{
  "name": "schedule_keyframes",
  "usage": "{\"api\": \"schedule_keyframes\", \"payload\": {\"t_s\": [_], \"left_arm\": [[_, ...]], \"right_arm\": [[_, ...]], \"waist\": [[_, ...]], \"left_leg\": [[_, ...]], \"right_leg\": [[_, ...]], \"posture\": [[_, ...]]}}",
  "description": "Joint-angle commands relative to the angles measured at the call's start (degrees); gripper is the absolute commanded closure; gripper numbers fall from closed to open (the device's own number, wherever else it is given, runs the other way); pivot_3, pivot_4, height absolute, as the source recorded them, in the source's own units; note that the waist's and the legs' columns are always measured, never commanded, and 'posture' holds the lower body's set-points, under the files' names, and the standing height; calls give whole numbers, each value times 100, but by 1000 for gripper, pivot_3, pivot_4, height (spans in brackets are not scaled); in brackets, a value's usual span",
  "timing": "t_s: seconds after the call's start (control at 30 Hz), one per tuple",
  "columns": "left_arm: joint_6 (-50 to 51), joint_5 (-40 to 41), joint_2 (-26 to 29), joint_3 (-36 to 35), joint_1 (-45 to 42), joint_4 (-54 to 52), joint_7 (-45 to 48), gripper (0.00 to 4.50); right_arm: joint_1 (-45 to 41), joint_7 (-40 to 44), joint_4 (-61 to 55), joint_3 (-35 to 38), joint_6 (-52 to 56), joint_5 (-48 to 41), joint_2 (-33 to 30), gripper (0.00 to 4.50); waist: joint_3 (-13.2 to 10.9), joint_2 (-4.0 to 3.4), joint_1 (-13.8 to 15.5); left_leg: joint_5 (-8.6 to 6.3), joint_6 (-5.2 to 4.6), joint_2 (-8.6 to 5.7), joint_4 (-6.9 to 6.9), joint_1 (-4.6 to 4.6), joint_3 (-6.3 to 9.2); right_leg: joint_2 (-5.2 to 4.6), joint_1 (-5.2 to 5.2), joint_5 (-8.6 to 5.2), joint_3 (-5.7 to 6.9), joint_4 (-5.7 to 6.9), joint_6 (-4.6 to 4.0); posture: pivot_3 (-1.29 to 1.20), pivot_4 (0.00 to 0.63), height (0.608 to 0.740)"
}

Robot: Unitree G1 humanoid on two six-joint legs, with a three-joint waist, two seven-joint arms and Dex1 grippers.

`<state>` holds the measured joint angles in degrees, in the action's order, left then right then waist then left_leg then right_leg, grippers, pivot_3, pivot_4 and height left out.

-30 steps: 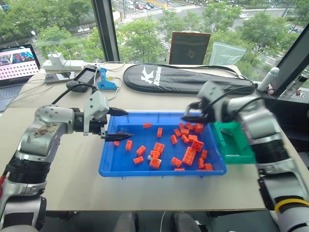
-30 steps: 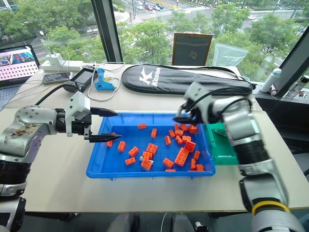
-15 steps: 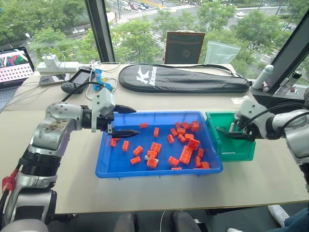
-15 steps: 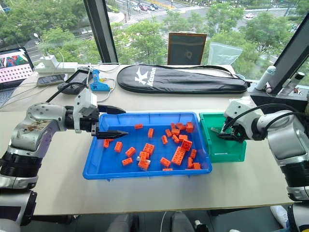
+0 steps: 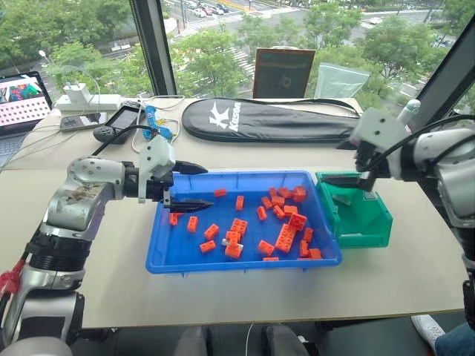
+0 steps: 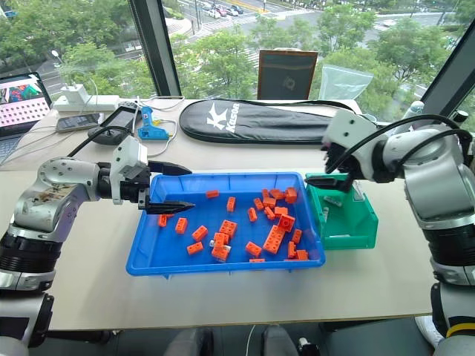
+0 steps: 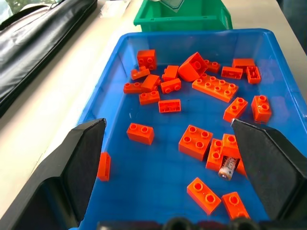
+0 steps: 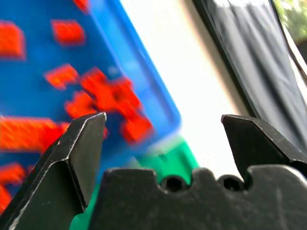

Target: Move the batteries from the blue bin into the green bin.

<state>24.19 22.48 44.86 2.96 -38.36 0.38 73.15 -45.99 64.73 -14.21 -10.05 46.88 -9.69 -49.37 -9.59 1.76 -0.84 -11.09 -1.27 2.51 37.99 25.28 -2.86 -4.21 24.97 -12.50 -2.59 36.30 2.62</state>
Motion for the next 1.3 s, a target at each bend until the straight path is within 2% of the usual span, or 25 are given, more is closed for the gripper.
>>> {"api": "schedule_keyframes", "payload": {"t_s": [0.03, 0.33, 0.53, 0.93, 1.1, 1.2, 1.27, 1.3], "left_arm": [[83, 101, 81, -150, -76, -286, -54, 0], [273, 175, 318, -229, 0, -453, 49, 0], [356, 204, 391, -251, 42, -547, 35, 0], [405, 224, 415, -234, 61, -596, 8, 0], [348, 193, 399, -210, 21, -522, 36, 0], [354, 198, 387, -205, 20, -532, 29, 0], [352, 197, 378, -201, 19, -532, 24, 0], [351, 196, 374, -199, 19, -531, 21, 0]], "right_arm": [[237, -24, -605, -534, 210, -316, 473, 15], [345, -434, -748, -1276, 398, -425, 1361, 15], [464, -876, -701, -1465, 654, -445, 1841, 15], [536, -1295, -535, -1603, 738, -430, 2066, 15], [586, -1266, -399, -1656, 661, -418, 2031, 1314], [591, -1264, -378, -1647, 639, -416, 2020, 2443], [576, -1255, -380, -1615, 642, -428, 2008, 3004], [558, -1249, -387, -1583, 653, -442, 2000, 3123]], "waist": [[0, 0, 12], [0, 0, 40], [0, 0, 12], [0, 0, 12], [0, 0, 11], [0, 0, 11], [0, 0, 11], [0, 0, 11]], "left_leg": [[0, 0, -1, 0, 1, -1], [0, 0, -8, 9, 10, 2], [0, 0, -6, 9, 10, 3], [0, 0, -6, 9, 10, 3], [0, 0, -5, 9, 9, 3], [0, 0, -6, 9, 9, 3], [0, 0, -6, 9, 9, 3], [0, 0, -6, 9, 9, 3]], "right_leg": [[-1, 2, 0, 0, 0, 0], [-8, 2, 0, 3, 0, 1], [-5, 4, 0, 4, 5, 0], [-5, 4, 0, 4, 6, 0], [-4, 4, 0, 4, 6, 0], [-4, 4, 0, 4, 6, 0], [-4, 4, 0, 4, 6, 0], [-4, 4, 0, 4, 6, 0]], "posture": [[0, 150, 740], [0, 150, 740], [0, 150, 740], [0, 150, 740], [0, 150, 740], [0, 150, 740], [0, 150, 740], [0, 150, 740]]}}
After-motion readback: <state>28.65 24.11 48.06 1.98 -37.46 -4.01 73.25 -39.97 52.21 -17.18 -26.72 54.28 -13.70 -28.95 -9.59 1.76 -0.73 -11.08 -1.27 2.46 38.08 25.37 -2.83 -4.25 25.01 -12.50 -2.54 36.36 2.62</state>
